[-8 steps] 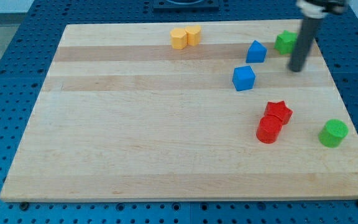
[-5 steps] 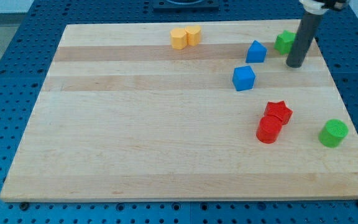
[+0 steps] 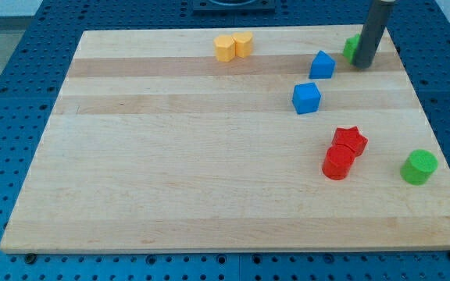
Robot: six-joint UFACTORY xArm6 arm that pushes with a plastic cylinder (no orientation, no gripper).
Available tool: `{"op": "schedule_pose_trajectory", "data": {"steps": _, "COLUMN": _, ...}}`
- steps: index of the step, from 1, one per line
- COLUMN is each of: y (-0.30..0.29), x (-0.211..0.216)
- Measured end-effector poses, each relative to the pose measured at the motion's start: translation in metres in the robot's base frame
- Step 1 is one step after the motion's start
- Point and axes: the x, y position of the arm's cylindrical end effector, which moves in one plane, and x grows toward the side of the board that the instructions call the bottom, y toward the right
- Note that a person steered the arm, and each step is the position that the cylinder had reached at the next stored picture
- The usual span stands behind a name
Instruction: Move the green circle horizontally to the red star
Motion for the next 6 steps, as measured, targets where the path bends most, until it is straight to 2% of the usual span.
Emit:
{"op": "schedule_pose_trajectory", "data": {"steps": 2, "y": 0.0, "x": -0.003}}
{"op": "schedule_pose_trajectory", "data": {"steps": 3, "y": 0.0, "x": 0.047}}
{"op": "schedule_pose_trajectory", "data": {"steps": 4, "y": 0.0, "x": 0.065}}
{"op": "schedule_pose_trajectory", "data": {"steps": 6, "y": 0.051, "x": 0.117}}
